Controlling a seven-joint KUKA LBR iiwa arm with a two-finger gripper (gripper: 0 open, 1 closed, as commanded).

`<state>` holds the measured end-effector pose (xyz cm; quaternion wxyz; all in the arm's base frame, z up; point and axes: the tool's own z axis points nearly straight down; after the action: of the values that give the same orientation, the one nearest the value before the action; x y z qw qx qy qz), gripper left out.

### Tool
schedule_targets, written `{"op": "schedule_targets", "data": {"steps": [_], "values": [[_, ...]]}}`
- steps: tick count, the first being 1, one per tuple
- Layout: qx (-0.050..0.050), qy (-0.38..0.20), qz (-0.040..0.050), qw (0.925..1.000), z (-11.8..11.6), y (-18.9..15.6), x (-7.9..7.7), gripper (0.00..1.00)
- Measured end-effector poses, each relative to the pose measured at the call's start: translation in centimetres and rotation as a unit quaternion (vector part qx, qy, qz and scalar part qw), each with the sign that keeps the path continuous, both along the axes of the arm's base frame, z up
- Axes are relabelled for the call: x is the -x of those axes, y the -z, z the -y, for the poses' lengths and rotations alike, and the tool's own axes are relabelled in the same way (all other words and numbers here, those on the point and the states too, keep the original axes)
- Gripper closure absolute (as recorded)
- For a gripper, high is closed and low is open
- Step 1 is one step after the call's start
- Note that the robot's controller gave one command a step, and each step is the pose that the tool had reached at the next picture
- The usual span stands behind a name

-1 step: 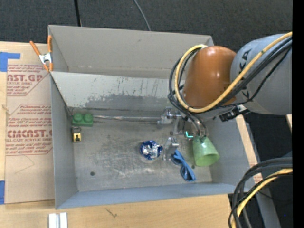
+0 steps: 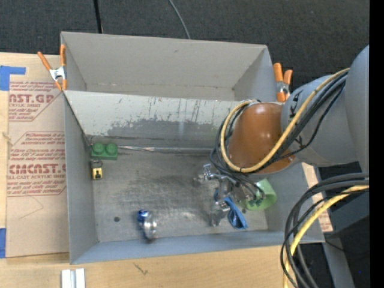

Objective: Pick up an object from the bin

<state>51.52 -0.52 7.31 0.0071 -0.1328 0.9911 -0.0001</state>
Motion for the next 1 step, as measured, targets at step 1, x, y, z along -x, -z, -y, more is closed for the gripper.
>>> {"op": "schedule_targets", "data": {"steps": [1], "values": [[0.003, -0.19, -0.006, 0.9818, 8.26, -4.85, 1.42, 0.0]]}}
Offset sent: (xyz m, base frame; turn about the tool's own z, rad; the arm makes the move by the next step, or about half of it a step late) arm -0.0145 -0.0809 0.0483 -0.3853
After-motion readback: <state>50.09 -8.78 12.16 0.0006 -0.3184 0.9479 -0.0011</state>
